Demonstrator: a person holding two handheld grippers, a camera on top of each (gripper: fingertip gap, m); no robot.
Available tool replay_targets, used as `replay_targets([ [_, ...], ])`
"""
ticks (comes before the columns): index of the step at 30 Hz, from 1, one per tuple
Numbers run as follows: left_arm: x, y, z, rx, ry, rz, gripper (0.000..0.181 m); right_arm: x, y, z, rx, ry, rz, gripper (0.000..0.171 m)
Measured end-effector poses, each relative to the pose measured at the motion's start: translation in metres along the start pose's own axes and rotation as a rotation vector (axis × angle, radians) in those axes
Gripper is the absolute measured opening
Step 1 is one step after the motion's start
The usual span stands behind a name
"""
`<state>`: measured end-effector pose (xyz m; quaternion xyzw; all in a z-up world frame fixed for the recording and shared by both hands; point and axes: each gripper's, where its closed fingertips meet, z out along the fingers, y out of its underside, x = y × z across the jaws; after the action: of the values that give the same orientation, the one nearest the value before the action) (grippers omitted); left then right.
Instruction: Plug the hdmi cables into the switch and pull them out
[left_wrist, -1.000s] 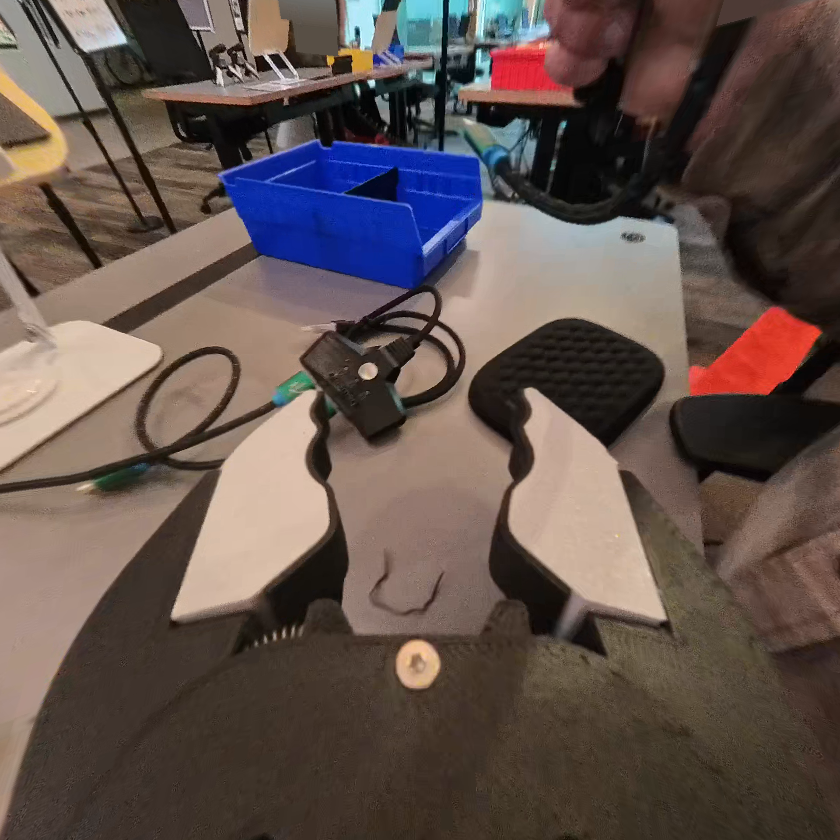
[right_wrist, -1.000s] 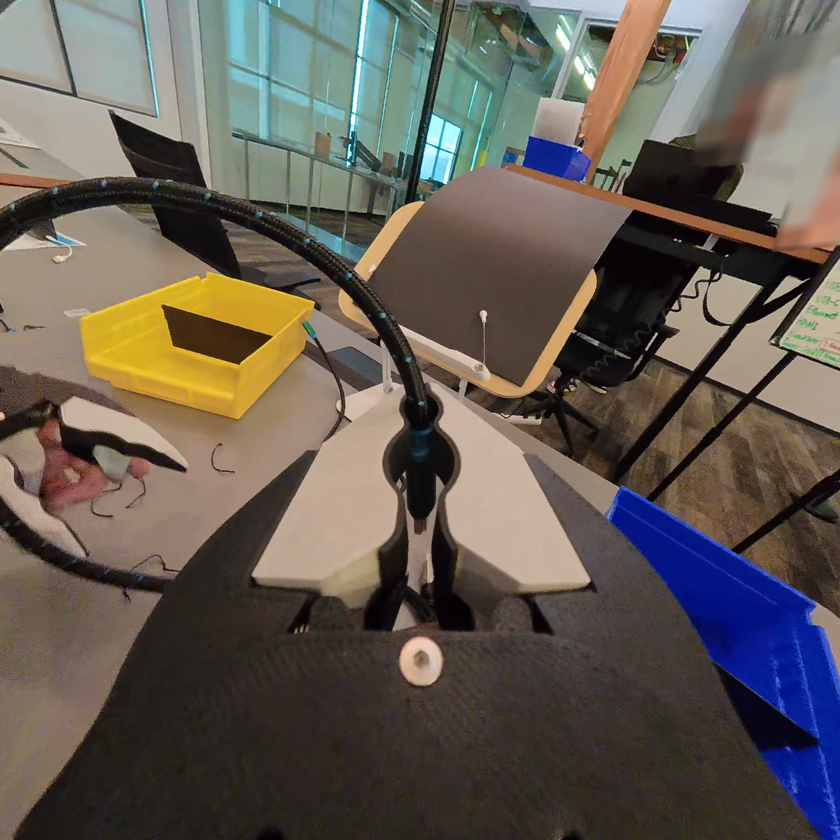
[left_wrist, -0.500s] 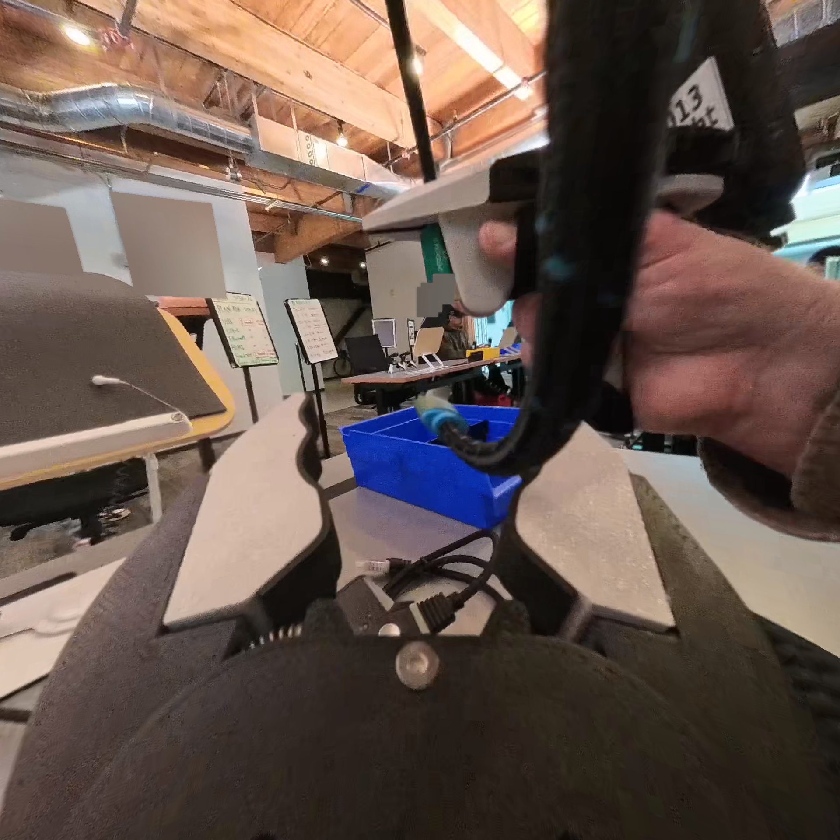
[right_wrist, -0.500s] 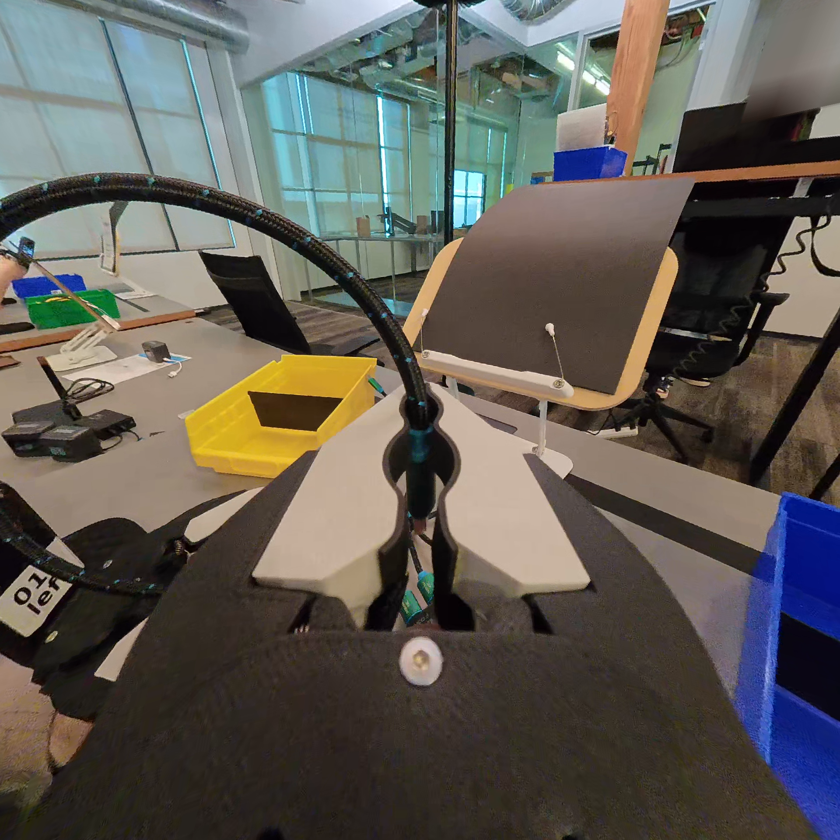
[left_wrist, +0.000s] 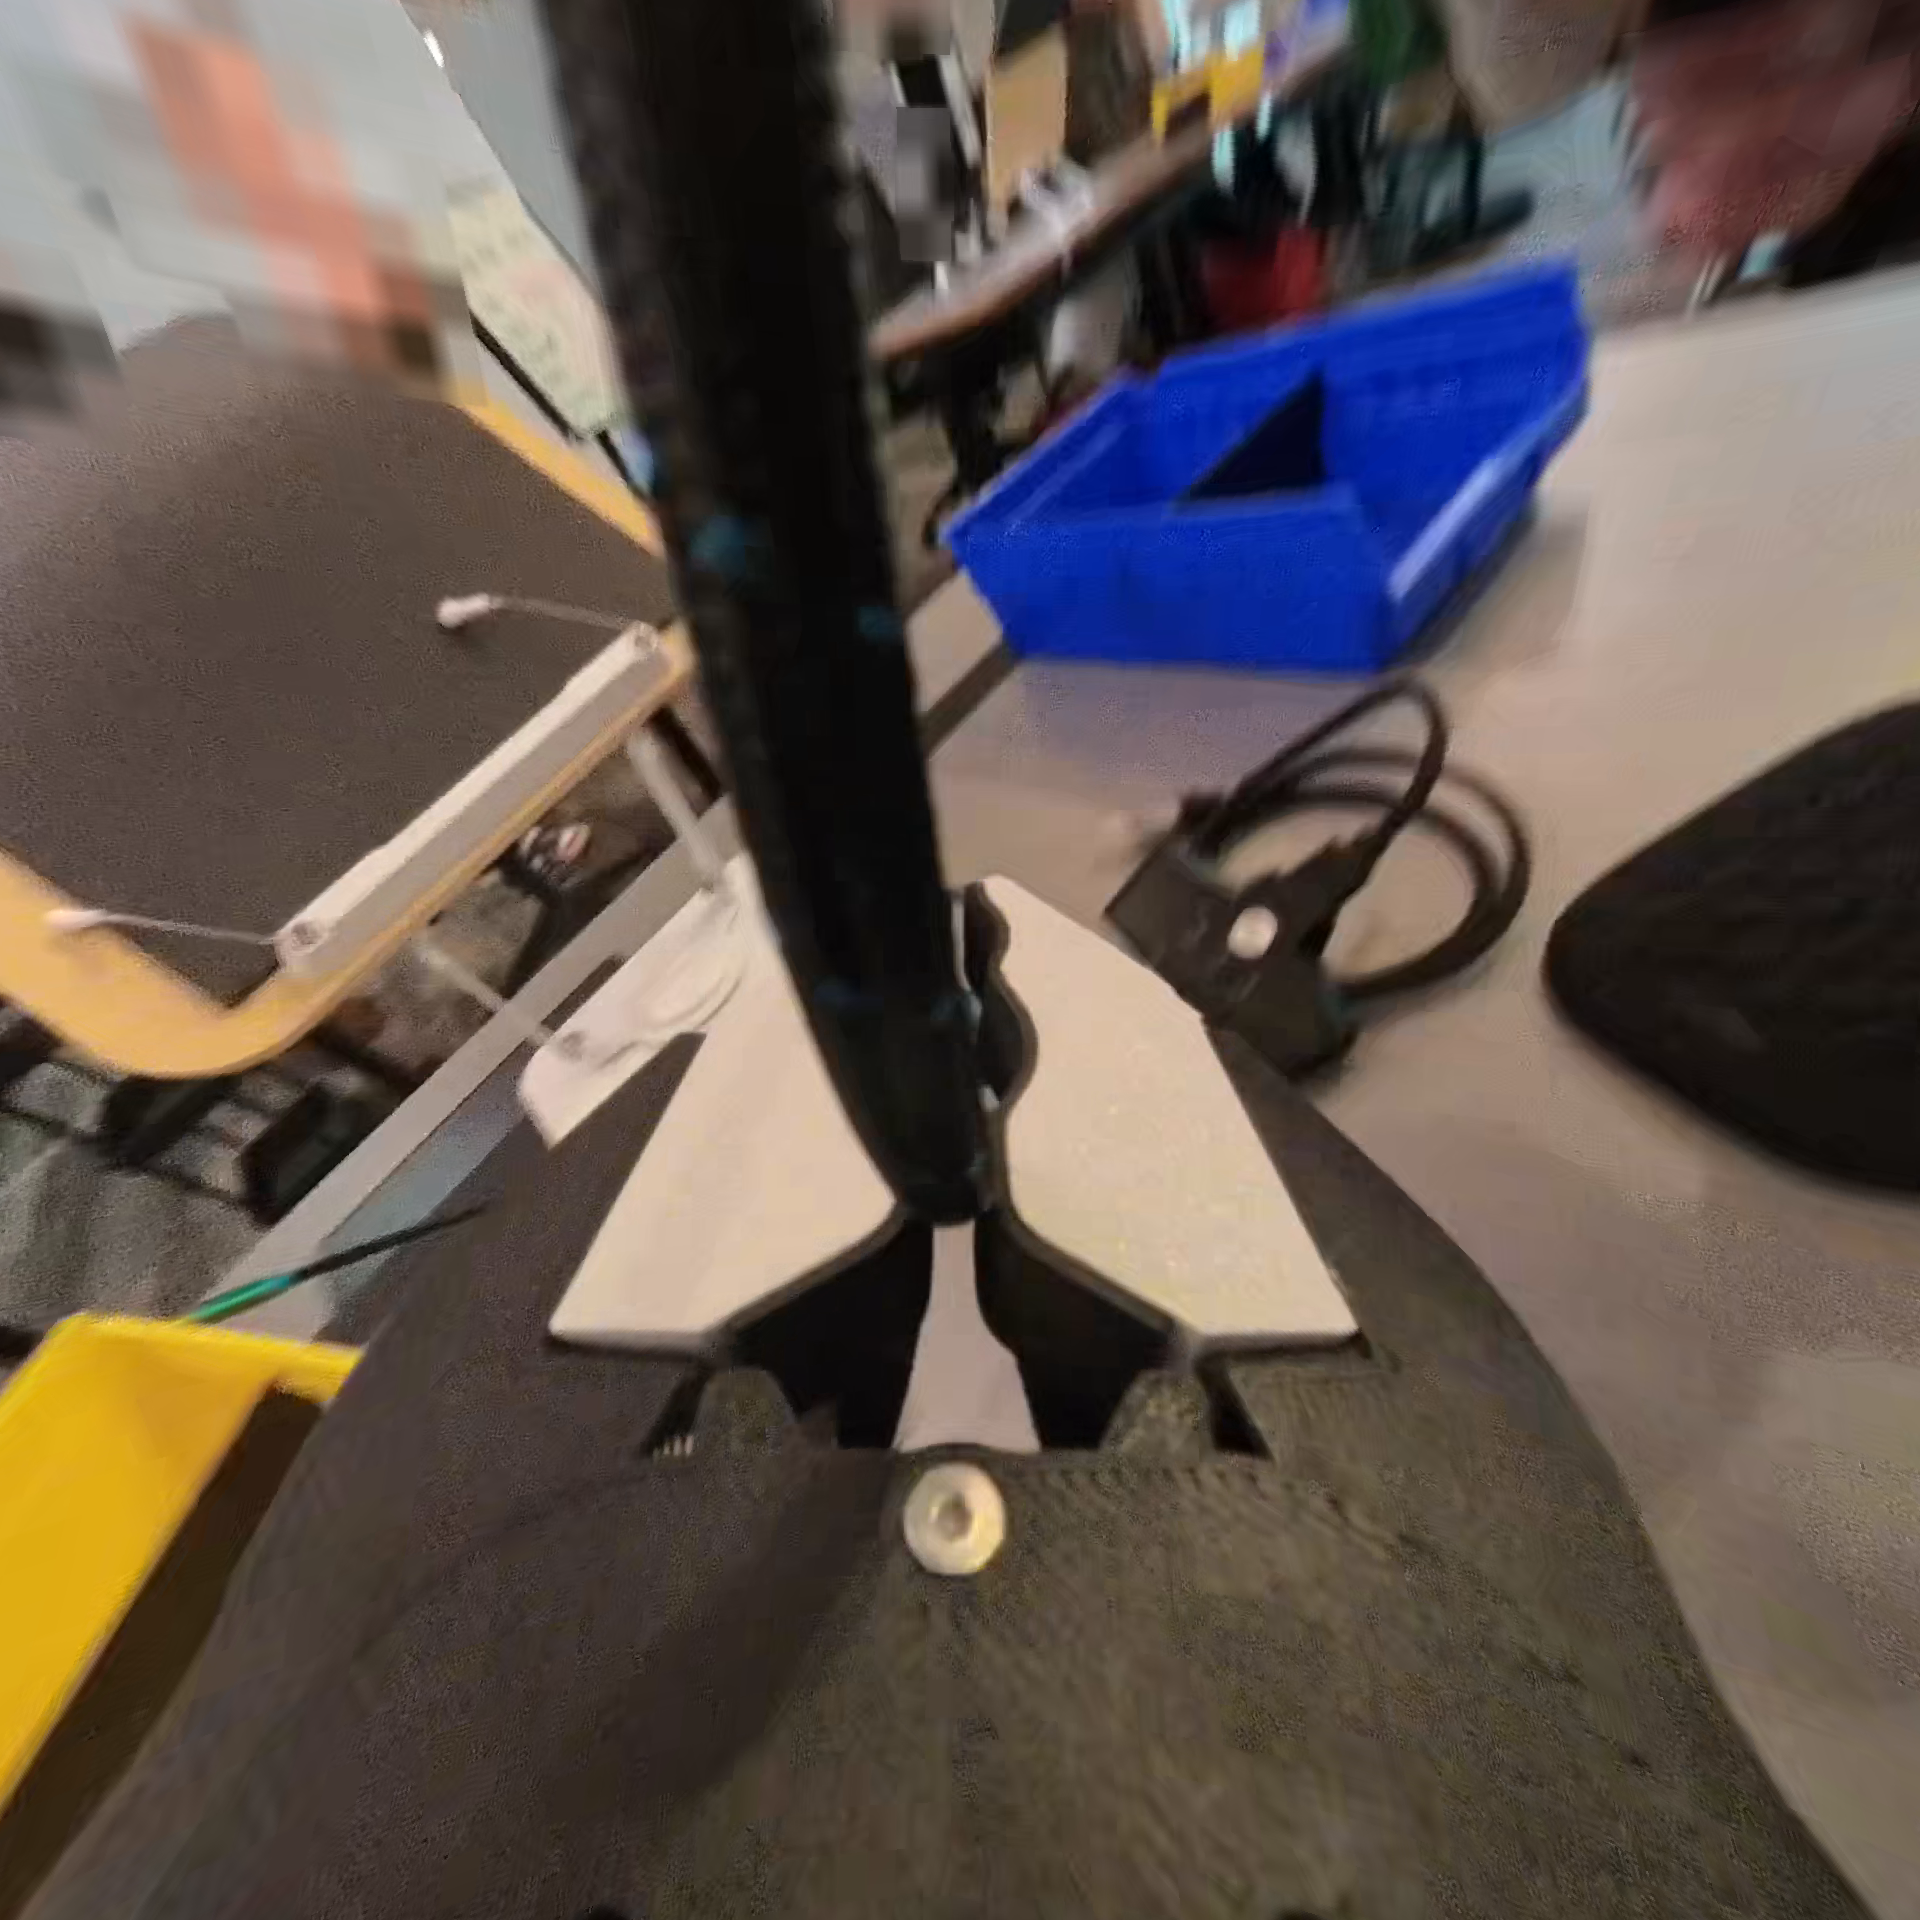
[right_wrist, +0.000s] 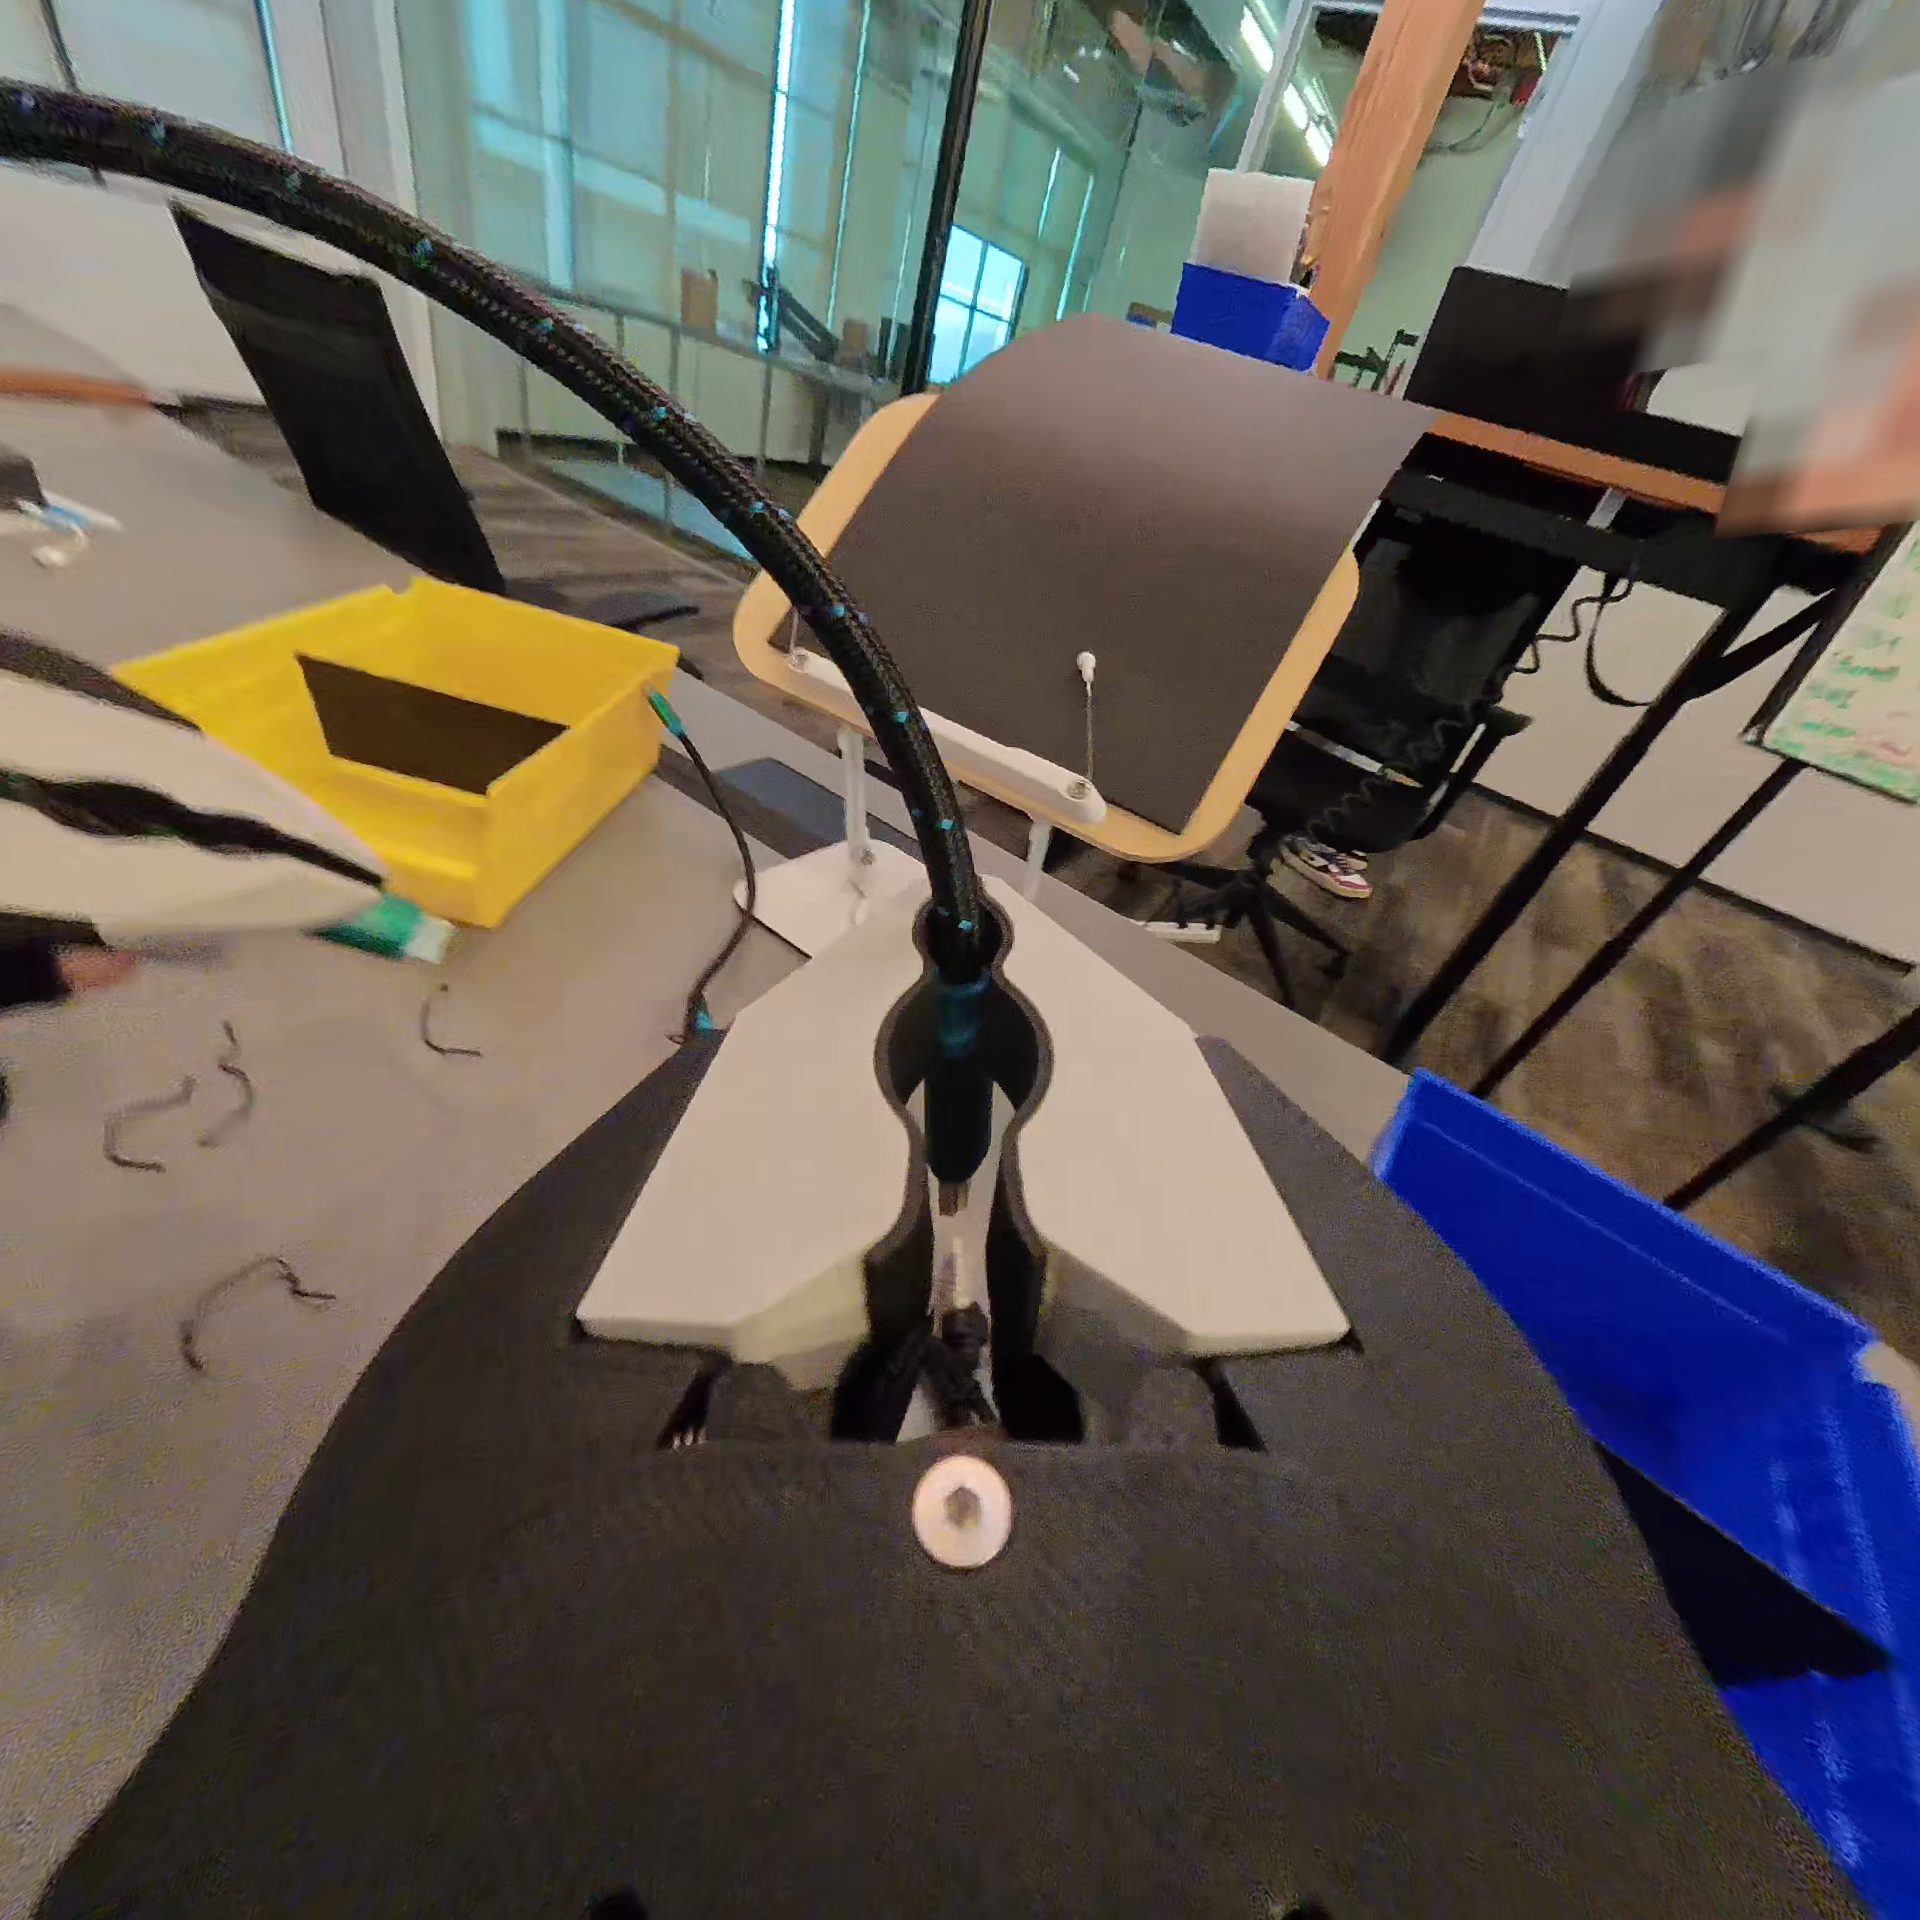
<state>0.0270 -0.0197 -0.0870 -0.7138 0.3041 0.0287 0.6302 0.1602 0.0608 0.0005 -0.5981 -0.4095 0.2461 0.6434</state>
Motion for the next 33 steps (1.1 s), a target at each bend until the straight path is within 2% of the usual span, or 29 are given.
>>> replay_targets([
  [1, -0.016, 0.017, -0.011, -0.143, -0.017, 0.125, 0.002, 0.006, 0.005, -0.001, -0.034, 0.022, -0.069, 0.0],
  [4, -0.074, 0.08, -0.056, -0.691, -0.083, 0.612, 0.002, 0.023, 0.018, -0.003, -0.176, 0.139, -0.425, 0.0],
  [5, -0.086, 0.091, -0.068, -0.794, -0.071, 0.664, 0.002, 0.023, 0.018, -0.003, -0.201, 0.142, -0.502, 0.0],
  [6, -0.092, 0.111, -0.085, -0.966, -0.01, 0.653, 0.002, 0.023, 0.018, -0.002, -0.233, 0.155, -0.6, 0.0],
  [7, -0.104, 0.123, -0.098, -1.09, 0.0, 0.741, 0.002, 0.022, 0.016, 0.001, -0.258, 0.177, -0.716, 0.0],
  [8, -0.115, 0.13, -0.105, -1.177, 0.001, 0.84, 0.003, 0.016, 0.014, 0.005, -0.277, 0.178, -0.803, 0.0],
  [10, -0.114, 0.155, -0.125, -1.386, 0.143, 0.93, 0.003, 0.003, 0.015, 0.015, -0.321, 0.152, -0.958, 0.0],
  [13, -0.119, 0.179, -0.145, -1.577, 0.272, 1.111, 0.003, -0.015, 0.032, 0.025, -0.422, 0.048, -1.172, 0.0],
  [17, -0.136, 0.194, -0.153, -1.677, 0.34, 1.342, 0.003, -0.036, 0.063, 0.029, -0.54, -0.093, -1.481, 0.0],
  [20, -0.149, 0.191, -0.155, -1.723, 0.368, 1.462, 0.002, -0.05, 0.084, 0.03, -0.626, -0.196, -1.658, 0.0],
  [24, -0.143, 0.174, -0.139, -1.69, 0.356, 1.524, 0.003, -0.087, 0.1, 0.039, -0.595, -0.317, -1.783, 0.0],
  [31, -0.096, 0.121, -0.072, -1.341, 0.32, 1.575, 0.003, -0.152, 0.089, 0.071, -0.454, -0.357, -1.683, 0.0],
  [33, -0.083, 0.11, -0.056, -1.222, 0.313, 1.497, 0.003, -0.161, 0.09, 0.075, -0.424, -0.377, -1.612, 0.0],
])
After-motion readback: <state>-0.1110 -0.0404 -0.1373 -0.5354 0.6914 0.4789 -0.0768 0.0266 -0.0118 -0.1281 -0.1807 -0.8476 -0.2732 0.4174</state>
